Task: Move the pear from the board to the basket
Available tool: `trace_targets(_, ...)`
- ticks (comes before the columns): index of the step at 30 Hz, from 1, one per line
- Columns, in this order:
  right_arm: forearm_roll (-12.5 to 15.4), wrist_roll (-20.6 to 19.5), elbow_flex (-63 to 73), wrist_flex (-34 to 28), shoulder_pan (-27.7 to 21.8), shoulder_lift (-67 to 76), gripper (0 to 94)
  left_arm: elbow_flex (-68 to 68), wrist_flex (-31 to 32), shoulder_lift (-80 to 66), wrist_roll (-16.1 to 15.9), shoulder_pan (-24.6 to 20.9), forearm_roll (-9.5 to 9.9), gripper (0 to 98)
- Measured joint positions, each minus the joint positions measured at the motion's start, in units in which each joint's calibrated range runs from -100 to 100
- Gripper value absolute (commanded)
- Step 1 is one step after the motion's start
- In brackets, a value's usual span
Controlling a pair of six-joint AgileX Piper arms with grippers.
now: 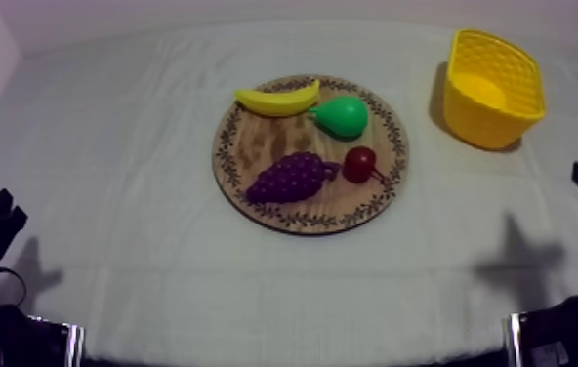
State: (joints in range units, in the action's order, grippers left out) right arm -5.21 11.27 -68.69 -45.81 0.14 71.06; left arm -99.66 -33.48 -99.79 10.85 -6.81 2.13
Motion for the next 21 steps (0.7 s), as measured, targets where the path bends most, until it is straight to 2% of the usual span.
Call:
trace_targets(2, -1.02, 0.92, 7.31, -2.29, 2.67, -5.57, 0.3, 0.00, 0.00, 0.00, 0.00, 0.00, 0.00, 0.1)
trace_targets(9, -0.88, 6.43, 28.38, -5.06, 9.54, -23.34, 0.3, 0.00, 0.00, 0.00, 0.00, 0.00, 0.00, 0.1)
trace_targets(21, 7.73, 19.51, 50.82, -11.50, 11.39, -49.82, 0.3, 0.00, 0.00, 0.00, 0.00, 0.00, 0.00, 0.1)
